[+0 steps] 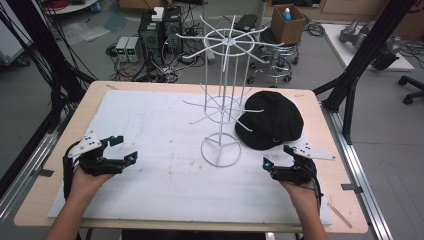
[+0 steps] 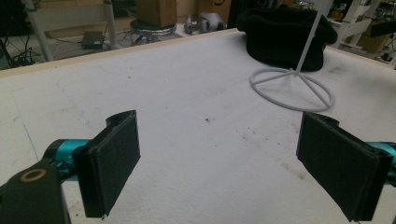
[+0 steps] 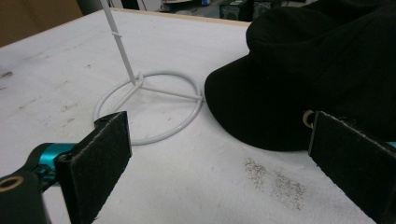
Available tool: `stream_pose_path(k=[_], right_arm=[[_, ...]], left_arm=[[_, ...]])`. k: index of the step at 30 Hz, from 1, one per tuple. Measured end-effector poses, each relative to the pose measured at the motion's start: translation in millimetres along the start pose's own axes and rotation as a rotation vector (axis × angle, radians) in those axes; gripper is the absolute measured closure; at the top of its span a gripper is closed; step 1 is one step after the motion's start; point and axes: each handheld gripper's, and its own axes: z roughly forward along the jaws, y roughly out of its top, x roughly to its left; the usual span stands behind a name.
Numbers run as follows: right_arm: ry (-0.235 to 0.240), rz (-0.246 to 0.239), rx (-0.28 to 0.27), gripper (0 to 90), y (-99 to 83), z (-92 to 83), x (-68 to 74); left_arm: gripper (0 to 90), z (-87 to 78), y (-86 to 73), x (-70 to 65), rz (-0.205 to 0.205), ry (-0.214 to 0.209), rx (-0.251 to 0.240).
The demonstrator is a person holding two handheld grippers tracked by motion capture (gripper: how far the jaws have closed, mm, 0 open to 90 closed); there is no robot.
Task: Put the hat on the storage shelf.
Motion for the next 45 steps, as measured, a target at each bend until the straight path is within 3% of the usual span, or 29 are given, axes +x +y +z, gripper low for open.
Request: stream_pose_path(k=[5, 23, 30, 39, 43, 45], right_arm=[[-0.002, -0.004, 0.001, 4.9, -0.5, -0.8, -0.2], [-0.013, -0.005, 0.010, 4.9, -0.7, 0.6, 2.9], [-0.010, 0.004, 0.013, 4.9, -1.3, 1.1, 2.6], [-0.032, 0.017, 0.007, 4.9, -0.1, 0.6, -1.9], [-0.057, 0.019, 0.002, 4.9, 8.1, -3.0, -4.6], [-0.073, 0.024, -0.004, 4.9, 15.4, -4.2, -6.5]], left_arm=[[13.7, 0.6, -2.9, -1.0, 0.019, 0.000, 0.019], [13.7, -2.2, -4.5, 0.7, -0.001, 0.011, 0.016], [13.8, -2.2, -5.3, -0.7, 0.019, -0.019, -0.005], [13.8, -1.8, -5.9, -2.1, 0.036, 0.003, 0.016], [13.8, -0.4, -5.2, -5.9, 0.064, -0.004, 0.028], [13.8, -0.8, -4.1, -6.4, 0.058, -0.006, 0.021]])
